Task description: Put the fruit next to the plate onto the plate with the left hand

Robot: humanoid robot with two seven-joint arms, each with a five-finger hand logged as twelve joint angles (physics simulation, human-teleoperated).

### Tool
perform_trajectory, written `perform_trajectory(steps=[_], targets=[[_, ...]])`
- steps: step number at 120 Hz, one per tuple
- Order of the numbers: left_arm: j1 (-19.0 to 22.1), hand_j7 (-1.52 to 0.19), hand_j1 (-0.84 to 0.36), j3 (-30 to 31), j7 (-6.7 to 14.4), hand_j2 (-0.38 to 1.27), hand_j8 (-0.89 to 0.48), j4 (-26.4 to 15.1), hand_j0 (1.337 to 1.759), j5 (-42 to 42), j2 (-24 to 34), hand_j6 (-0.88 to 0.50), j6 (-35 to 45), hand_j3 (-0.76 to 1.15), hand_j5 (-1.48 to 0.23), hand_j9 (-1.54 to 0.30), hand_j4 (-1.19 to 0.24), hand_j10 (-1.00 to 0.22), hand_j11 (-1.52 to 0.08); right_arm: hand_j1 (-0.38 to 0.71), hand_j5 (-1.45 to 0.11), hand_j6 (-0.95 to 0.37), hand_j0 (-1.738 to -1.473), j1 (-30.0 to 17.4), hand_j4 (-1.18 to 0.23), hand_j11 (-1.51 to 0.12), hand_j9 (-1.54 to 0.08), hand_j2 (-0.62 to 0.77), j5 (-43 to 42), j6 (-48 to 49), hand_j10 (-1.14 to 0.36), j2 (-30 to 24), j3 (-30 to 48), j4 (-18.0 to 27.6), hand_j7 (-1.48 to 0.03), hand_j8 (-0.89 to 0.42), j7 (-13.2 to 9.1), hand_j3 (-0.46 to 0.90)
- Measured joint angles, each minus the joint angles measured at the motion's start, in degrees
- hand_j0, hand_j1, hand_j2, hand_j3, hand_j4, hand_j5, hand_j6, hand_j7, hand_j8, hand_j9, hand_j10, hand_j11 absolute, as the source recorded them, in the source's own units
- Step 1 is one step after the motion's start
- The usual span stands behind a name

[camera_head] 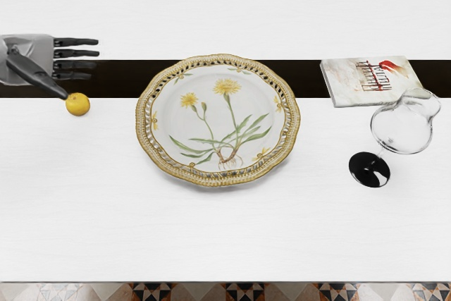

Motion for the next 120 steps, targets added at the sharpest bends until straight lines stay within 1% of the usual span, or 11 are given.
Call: perform_trajectory(steps=[15, 30, 39, 53, 67, 91, 98, 108, 114, 120], targets=[[-0.3, 0.0, 0.35, -0.09, 0.0, 0.0, 0.0, -1.2, 1.658, -0.18, 0.02, 0.0, 0.0, 0.0, 0.0, 0.0, 0.0, 0.0, 0.0, -0.32, -0.03, -0.03, -1.658, 0.06, -0.03, -0.03, -0.03, -0.01, -0.19, 0.04, -0.03, 0.0, -0.09, 0.07, -0.03, -0.03, 0.03, 0.0], [-2.42, 0.0, 0.35, -0.16, 0.06, 0.0, 0.0, -1.72, 1.658, 1.46, -0.26, 0.0, 0.0, 0.0, 0.0, 0.0, 0.0, 0.0, 0.0, -0.32, -0.03, -0.03, -1.658, 0.2, -0.03, -0.03, -0.03, -0.01, -0.25, 0.01, -0.03, 0.0, -0.09, 0.05, -0.03, -0.03, 0.07, 0.0], [-3.22, 0.0, 0.35, -0.36, 0.08, 0.0, 0.0, -1.7, 1.658, 5.01, -1.11, 0.0, 0.0, 0.0, 0.0, 0.0, 0.0, 0.0, 0.0, -0.32, -0.03, -0.03, -1.658, 0.25, -0.03, -0.03, -0.03, -0.01, -0.25, 0.0, -0.03, 0.0, -0.09, 0.06, -0.03, -0.03, 0.08, 0.0], [-3.26, 0.0, 0.35, -0.9, 0.09, 0.0, 0.0, -1.64, 1.658, 10.99, -1.77, 0.0, 0.0, 0.0, 0.0, 0.0, 0.0, 0.0, 0.0, -0.32, -0.03, -0.03, -1.658, 0.29, -0.03, -0.03, -0.03, -0.01, -0.27, 0.03, -0.03, 0.0, -0.09, 0.05, -0.03, -0.03, 0.08, 0.0], [-3.44, 0.0, 0.35, -1.97, 0.08, 0.0, 0.0, -1.64, 1.658, 17.22, -3.85, 0.0, 0.0, 0.0, 0.0, 0.0, 0.0, 0.0, 0.0, -0.32, -0.03, -0.03, -1.658, 0.3, -0.03, -0.03, -0.03, -0.01, -0.27, 0.01, -0.03, 0.0, -0.09, 0.04, -0.03, -0.03, 0.09, 0.0], [-3.33, 0.0, 0.35, -5.79, -0.66, 0.0, 0.0, -1.55, 1.658, 30.11, -4.92, 0.0, 0.0, 0.0, 0.0, 0.0, 0.0, 0.0, 0.0, -0.32, -0.03, -0.03, -1.658, 0.3, -0.03, -0.03, -0.03, -0.01, -0.26, 0.02, -0.03, 0.0, -0.09, 0.09, -0.03, -0.03, 0.09, 0.0], [-3.17, 0.0, 0.35, -6.88, -2.31, 0.0, 0.0, -1.49, 1.658, 33.7, -4.91, 0.0, 0.0, 0.0, 0.0, 0.0, 0.0, 0.0, 0.0, -0.32, -0.03, -0.03, -1.658, 0.31, -0.03, -0.03, -0.03, -0.01, -0.26, 0.03, -0.03, 0.0, -0.09, 0.1, -0.03, -0.03, 0.09, 0.0], [-2.64, 0.0, 0.35, -7.64, -5.52, 0.0, 0.0, -1.4, 1.658, 38.33, -5.44, 0.0, 0.01, 0.0, 0.0, 0.0, 0.0, 0.0, 0.0, -0.32, -0.03, -0.03, -1.658, 0.31, -0.03, -0.03, -0.03, -0.01, -0.26, 0.03, -0.03, 0.0, -0.09, 0.11, -0.03, -0.03, 0.09, 0.0], [-1.4, 0.0, 0.35, -7.84, -8.11, 0.0, 0.0, -1.34, 1.658, 41.01, -6.18, 0.0, 0.01, 0.0, 0.0, 0.0, 0.0, 0.0, 0.0, -0.32, -0.03, -0.03, -1.658, 0.31, -0.03, -0.03, -0.03, -0.01, -0.26, 0.01, -0.03, 0.0, -0.09, 0.11, -0.03, -0.03, 0.09, 0.0], [0.13, 0.0, 0.35, -7.95, -11.3, 0.0, 0.0, -1.3, 1.658, 43.85, -6.64, 0.0, 0.01, 0.0, 0.0, 0.0, 0.0, 0.0, 0.0, -0.32, -0.03, -0.03, -1.658, 0.31, -0.03, -0.03, -0.03, -0.01, -0.26, 0.02, -0.03, 0.0, -0.09, 0.12, -0.03, -0.03, 0.09, 0.0]])
